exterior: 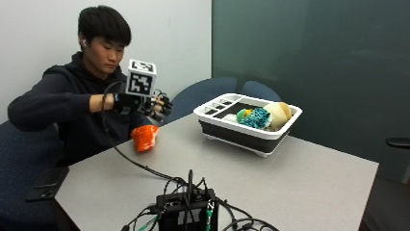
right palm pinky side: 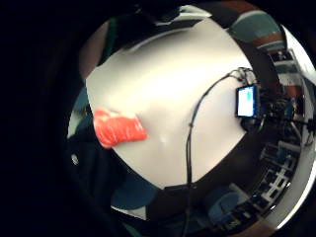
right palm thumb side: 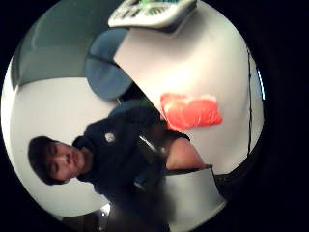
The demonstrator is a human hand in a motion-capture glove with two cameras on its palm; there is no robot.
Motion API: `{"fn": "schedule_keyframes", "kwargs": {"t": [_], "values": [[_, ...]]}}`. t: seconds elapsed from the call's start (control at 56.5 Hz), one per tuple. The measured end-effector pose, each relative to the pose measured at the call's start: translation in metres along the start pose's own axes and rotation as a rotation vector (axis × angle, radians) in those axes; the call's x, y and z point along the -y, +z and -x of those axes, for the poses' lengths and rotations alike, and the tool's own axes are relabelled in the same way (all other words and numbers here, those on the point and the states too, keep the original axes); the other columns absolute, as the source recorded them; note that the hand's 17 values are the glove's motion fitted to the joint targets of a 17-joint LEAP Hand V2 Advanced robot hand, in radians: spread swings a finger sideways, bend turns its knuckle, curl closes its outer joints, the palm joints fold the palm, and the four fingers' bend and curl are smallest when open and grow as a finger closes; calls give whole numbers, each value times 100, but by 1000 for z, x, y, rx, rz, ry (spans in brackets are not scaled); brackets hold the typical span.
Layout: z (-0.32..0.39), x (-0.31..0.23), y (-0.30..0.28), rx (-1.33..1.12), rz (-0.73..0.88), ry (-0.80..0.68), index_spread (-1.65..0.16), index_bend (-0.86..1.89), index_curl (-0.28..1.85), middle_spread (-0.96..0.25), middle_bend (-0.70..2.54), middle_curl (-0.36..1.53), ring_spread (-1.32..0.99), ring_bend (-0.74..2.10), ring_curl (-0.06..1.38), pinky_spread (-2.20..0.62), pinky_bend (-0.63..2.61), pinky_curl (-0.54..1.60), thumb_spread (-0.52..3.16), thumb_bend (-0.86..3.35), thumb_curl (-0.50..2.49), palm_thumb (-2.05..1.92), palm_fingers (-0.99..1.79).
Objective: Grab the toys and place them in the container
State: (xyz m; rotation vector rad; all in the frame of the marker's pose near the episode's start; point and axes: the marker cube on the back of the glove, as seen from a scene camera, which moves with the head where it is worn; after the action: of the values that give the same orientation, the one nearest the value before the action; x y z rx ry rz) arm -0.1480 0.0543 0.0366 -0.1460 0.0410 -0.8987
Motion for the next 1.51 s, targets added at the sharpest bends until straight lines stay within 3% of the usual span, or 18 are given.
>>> {"fn": "schedule_keyframes", "kwargs": {"t": [0.124,0.23,0.337,0.39,0.461,0.514,0.585,0.691,0.939,1.063,1.222,1.311,1.346,1.417,1.506], "values": [[7,2,62,20,165,-61,-25,10,23,-9,14,27,-1,17,29,-2,100,21,106,-2,35,5,-24],[8,11,96,11,206,-133,-25,9,21,-11,15,27,-1,18,29,-2,102,21,108,0,36,12,-22],[16,25,115,39,136,-196,-26,8,18,-12,30,31,-8,37,32,-3,108,22,116,10,39,32,19],[17,31,113,74,52,-208,-26,6,15,-14,48,37,-19,68,38,-19,110,22,122,16,43,42,72],[17,39,105,107,-71,-202,-24,9,14,-16,56,42,-27,88,45,-28,118,27,112,19,49,53,92],[14,46,91,114,-169,-171,-26,26,17,-17,71,48,-31,97,50,-32,116,29,102,20,54,58,120],[8,55,59,164,-286,-118,-27,44,24,-19,89,57,-34,111,59,-35,114,33,93,19,58,59,133],[-13,65,-21,241,-415,-111,-29,66,34,-21,107,66,-37,125,67,-38,119,37,83,18,65,59,129],[16,124,-156,195,-682,-16,-28,94,53,-21,128,79,-39,143,75,-41,131,48,66,18,78,57,113],[22,178,-176,183,-726,48,-28,98,60,-21,133,82,-38,147,77,-41,134,52,60,18,84,57,108],[18,251,-156,193,-705,160,-27,97,68,-20,135,84,-38,149,79,-41,135,56,54,17,91,55,100],[10,280,-132,212,-476,265,-27,79,71,-20,126,83,-37,147,78,-40,147,59,57,15,92,55,75],[7,284,-124,205,-385,281,-25,57,68,-19,114,80,-35,147,77,-39,149,58,71,12,88,48,46],[3,281,-121,231,-341,280,-21,43,65,-16,89,72,-31,122,72,-30,144,59,93,3,78,33,-24],[-3,269,-129,250,-388,300,-19,33,53,-11,65,61,-23,91,58,-18,137,49,107,-2,69,25,-26]]}}
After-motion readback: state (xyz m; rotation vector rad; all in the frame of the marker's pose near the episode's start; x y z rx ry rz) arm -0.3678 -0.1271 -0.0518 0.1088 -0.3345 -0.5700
